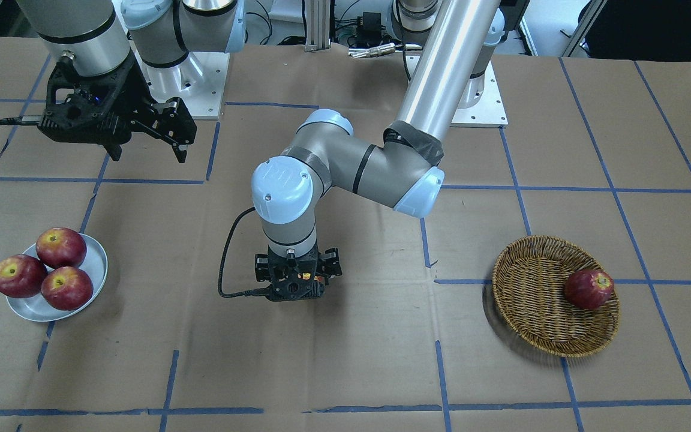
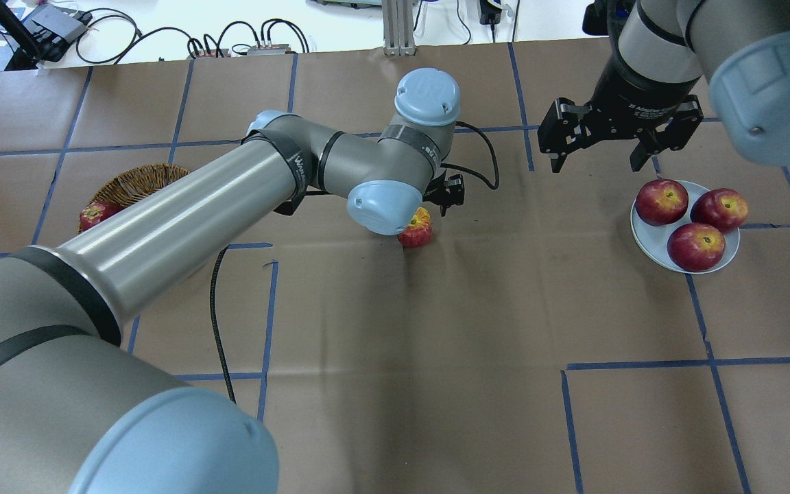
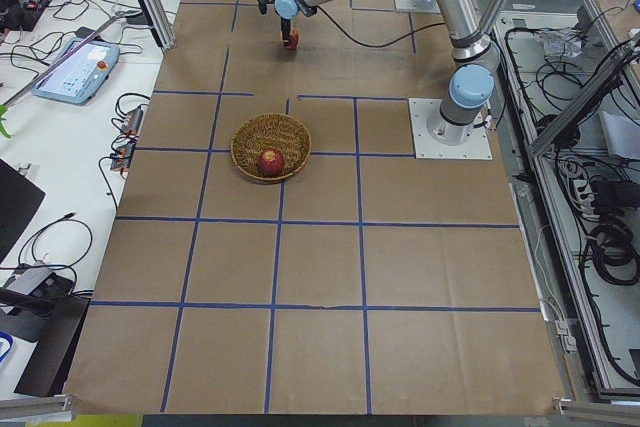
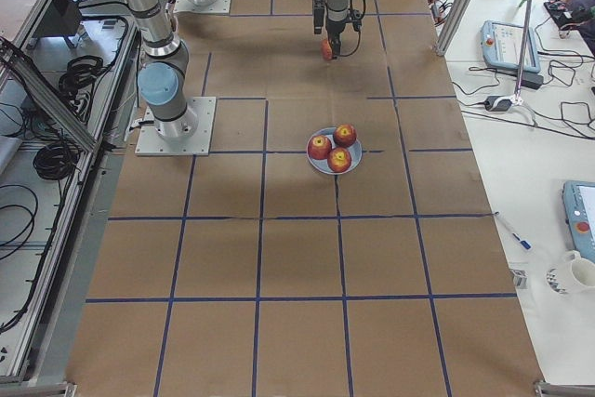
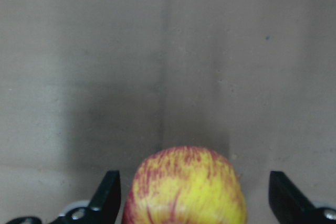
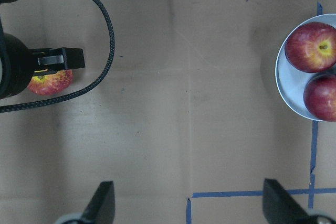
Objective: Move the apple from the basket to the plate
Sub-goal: 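Open the left gripper to set the apple down and lift away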
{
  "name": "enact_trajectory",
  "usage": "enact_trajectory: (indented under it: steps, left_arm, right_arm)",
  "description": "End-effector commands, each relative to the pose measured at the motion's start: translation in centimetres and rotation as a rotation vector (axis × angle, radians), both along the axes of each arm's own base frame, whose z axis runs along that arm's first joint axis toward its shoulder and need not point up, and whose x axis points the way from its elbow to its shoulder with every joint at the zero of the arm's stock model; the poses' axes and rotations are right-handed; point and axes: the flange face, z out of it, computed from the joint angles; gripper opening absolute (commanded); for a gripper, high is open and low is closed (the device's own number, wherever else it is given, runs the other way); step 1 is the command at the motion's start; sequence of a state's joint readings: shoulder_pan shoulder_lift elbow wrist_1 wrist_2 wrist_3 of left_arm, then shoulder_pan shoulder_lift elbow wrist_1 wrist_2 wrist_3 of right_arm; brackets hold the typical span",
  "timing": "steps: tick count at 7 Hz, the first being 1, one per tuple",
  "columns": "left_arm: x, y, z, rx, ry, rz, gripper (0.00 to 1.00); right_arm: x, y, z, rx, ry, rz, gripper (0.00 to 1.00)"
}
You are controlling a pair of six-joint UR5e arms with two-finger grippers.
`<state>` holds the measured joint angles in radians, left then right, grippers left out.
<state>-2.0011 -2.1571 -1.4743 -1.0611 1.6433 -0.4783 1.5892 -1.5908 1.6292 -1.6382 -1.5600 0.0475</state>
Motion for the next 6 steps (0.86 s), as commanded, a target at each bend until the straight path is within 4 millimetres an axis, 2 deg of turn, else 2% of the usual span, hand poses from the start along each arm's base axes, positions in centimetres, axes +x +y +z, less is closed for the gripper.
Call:
enact_trajectory:
  steps: [1, 3, 4, 5, 6]
  left_arm:
    - [4.2, 3.3, 11.3, 0.014, -0.011, -0.073, 0.99]
    - [9.7, 6.7, 20.8, -0.006, -0.006, -0.223, 0.99]
    - [13.6, 9.2, 24.2, 0.026, -0.018, -0.267, 0.99]
    - [19.0, 11.2, 25.2, 0.099, -0.017, -0.271, 0.99]
    - [23.2, 12.4, 26.6, 0.072, 0.019, -0.287, 0.99]
  right_arm:
    - [0.1, 0.0, 0.0, 0.0, 0.0, 0.002, 1.0]
    - [-0.1, 0.0, -0.1, 0.007, -0.003, -0.003, 1.0]
    - [0.2, 0.2, 0.0, 0.008, -0.009, -0.004, 1.0]
    - [0.4, 0.4, 0.1, 0.006, -0.012, -0.001, 1.0]
    - [0.5, 0.5, 0.4, -0.003, -0.019, 0.001, 1.0]
